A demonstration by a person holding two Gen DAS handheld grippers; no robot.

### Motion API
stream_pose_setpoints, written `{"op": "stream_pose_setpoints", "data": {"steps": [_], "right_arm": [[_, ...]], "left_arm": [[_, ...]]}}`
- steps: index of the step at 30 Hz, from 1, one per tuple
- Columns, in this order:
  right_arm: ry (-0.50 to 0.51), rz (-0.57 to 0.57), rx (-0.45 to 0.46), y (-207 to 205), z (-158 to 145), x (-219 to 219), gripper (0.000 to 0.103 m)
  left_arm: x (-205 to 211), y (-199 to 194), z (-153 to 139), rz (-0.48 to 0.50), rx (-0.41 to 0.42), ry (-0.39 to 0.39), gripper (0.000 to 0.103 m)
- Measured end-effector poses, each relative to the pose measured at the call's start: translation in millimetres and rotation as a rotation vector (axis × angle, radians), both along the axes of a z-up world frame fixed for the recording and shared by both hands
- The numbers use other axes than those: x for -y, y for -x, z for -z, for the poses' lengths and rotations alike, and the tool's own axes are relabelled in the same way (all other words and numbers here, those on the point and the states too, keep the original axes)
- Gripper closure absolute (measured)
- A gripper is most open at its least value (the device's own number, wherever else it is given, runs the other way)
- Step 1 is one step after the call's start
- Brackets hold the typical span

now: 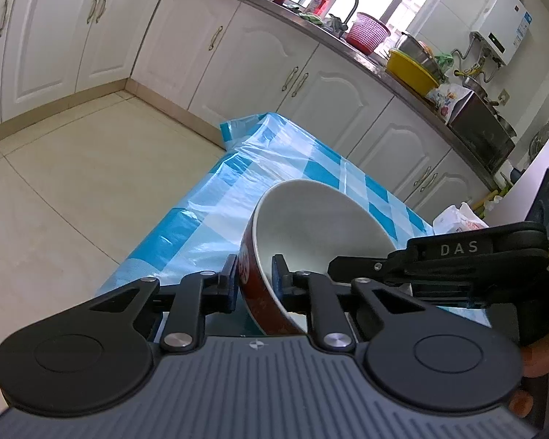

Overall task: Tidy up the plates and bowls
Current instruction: 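Lift and carry the red bowl with both grippers toward the nested bowls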

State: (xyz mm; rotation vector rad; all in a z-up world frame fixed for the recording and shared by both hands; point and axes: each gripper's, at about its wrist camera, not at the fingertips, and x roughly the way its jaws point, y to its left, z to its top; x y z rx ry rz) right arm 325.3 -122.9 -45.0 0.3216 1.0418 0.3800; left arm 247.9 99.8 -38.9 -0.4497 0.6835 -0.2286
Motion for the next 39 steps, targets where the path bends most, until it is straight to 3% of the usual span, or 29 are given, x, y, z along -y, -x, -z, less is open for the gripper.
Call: {"op": "stream_pose_setpoints", "data": {"steps": [10,23,32,39], "right_arm": [[-0.005,-0.016,0.063,13,-12,-5,0.093],[-0.058,0.028,0.127,53,-42,8,0.092],[-0.083,0.049,0.183,93,-72,22,0.091],[-0.091,0.065,0.197,125,-82,34,0.091]], "left_arm": [[-7,9,-12,-0.014,0.057,0.023,0.090],[-2,36,-38,0.043,0.143,0.076,0.090],[15,69,-60,0.083,0.213,0.046,0.091],[21,89,-63,0.107,0.217,0.013,0.091]]}}
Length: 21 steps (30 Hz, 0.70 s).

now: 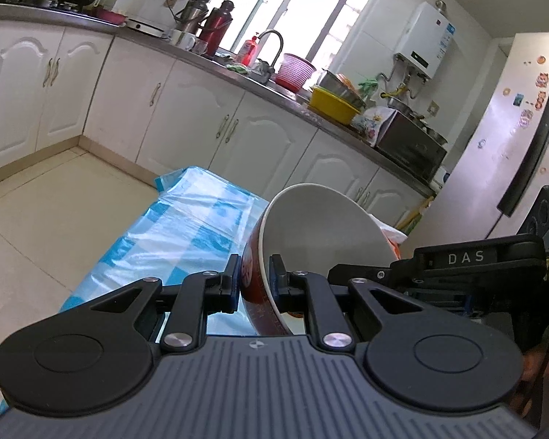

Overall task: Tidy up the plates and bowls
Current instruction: 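Lift and carry the red bowl with both grippers toward the nested bowls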

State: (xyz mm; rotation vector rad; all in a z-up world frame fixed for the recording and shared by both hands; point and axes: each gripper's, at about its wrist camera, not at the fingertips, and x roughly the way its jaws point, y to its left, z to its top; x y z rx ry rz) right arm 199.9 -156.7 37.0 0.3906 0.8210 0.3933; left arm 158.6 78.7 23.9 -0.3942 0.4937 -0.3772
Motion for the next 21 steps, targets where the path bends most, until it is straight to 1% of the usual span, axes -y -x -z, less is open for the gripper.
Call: {"op": "stream_pose_setpoints", "data": {"steps": [5,10,21], "right_arm": [[-0.005,-0.002,-0.005,21,4,2,0.090],[-0.022,0.008,-0.031,38,15,8,0.090],[-0.050,0.061,-0.085,58,36,21,0.090]], "left_arm": [[2,11,4,-0.002,-0.016,-0.039,0.090],[2,9,9,0.007,-0.045,-0.067,0.090],[10,6,19,0.031,-0.096,-0.128,0.090]]}}
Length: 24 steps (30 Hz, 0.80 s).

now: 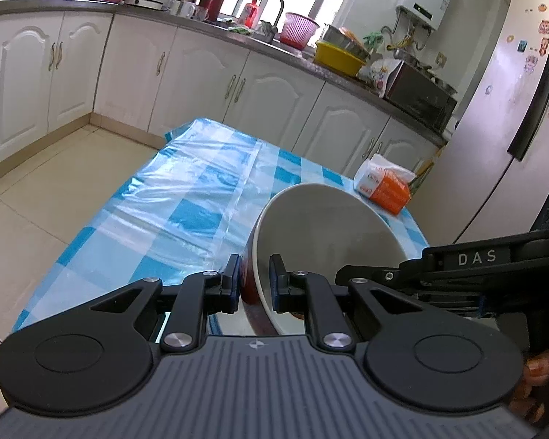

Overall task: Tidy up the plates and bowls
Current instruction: 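Lift and carry the red bowl with both grippers toward the nested bowls, then lower the red bowl into the blue bowl with both grippers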

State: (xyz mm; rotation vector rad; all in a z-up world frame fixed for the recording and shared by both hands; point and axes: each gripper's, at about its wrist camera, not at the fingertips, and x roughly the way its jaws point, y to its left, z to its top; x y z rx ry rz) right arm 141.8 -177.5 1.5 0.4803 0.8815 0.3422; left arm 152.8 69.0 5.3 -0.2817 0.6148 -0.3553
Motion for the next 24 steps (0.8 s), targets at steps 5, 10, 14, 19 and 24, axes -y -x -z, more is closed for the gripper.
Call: {"op": "stream_pose_setpoints", "data": {"steps": [5,10,14,19,24], "right_arm": [[0.018,0.008,0.001,6,3,-2,0.090],[0.054,0.010,0.015,10,3,-4,0.084],[0.085,0.016,0.034,13,2,-4,0.081],[0.093,0.015,0.056,14,2,-5,0.079],[0.060,0.036,0.066,18,1,-2,0.076]], "left_arm": [[0,2,3,0.004,-0.013,-0.014,0.090],[-1,5,1,0.001,-0.004,-0.035,0.090],[-1,6,2,0.006,-0.001,-0.037,0.089],[-2,9,5,0.010,-0.003,-0.032,0.089],[-1,10,5,0.007,-0.004,-0.030,0.089]]}}
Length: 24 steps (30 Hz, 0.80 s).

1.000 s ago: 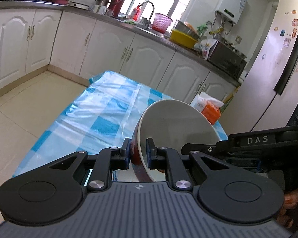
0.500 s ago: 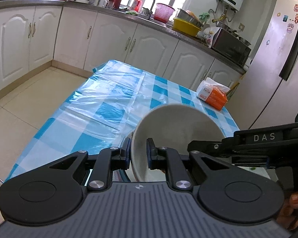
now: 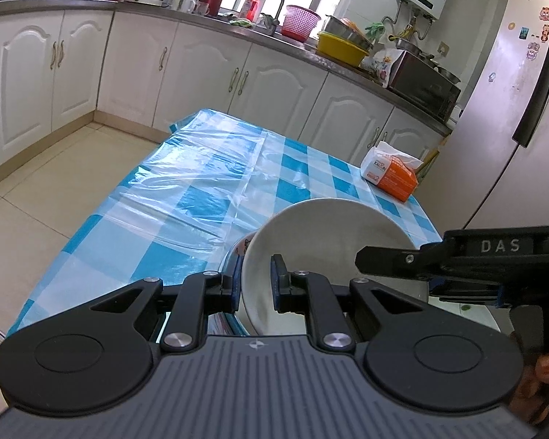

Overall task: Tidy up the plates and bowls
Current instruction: 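Lower the red bowl into the blue bowl with both grippers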

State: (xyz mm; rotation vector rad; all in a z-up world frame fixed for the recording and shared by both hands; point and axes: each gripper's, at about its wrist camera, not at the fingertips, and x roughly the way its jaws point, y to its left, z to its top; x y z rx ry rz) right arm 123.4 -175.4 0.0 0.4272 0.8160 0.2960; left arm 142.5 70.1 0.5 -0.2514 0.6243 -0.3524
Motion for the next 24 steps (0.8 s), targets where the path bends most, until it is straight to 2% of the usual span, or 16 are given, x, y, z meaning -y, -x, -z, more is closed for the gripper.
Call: {"op": "stream_pose_setpoints", "data": {"steps": [2,4,8,10,15,19,24], "right_arm": [[-0.010,0.004,0.008,1,-2,1,0.073],[-0.018,0.018,0.029,4,-5,2,0.061],[0.032,0.038,0.115,11,-20,2,0.056],[0.060,0.063,0.146,15,-23,3,0.043],[0.066,0.125,0.167,20,-12,12,0.041],[0.044,0.185,0.180,29,-2,23,0.035],[0.093,0.277,0.219,48,1,33,0.028]], "left_arm": [[0,1,0,-0.001,0.004,-0.003,0.089],[-1,3,-2,-0.004,0.012,-0.003,0.089],[-5,5,-5,-0.012,0.030,0.007,0.088],[-6,7,-6,-0.024,0.038,0.005,0.087],[-11,10,-6,-0.043,0.044,0.004,0.083],[-13,11,-4,-0.048,0.036,-0.001,0.077],[-8,17,-7,-0.036,0.049,-0.016,0.063]]}}
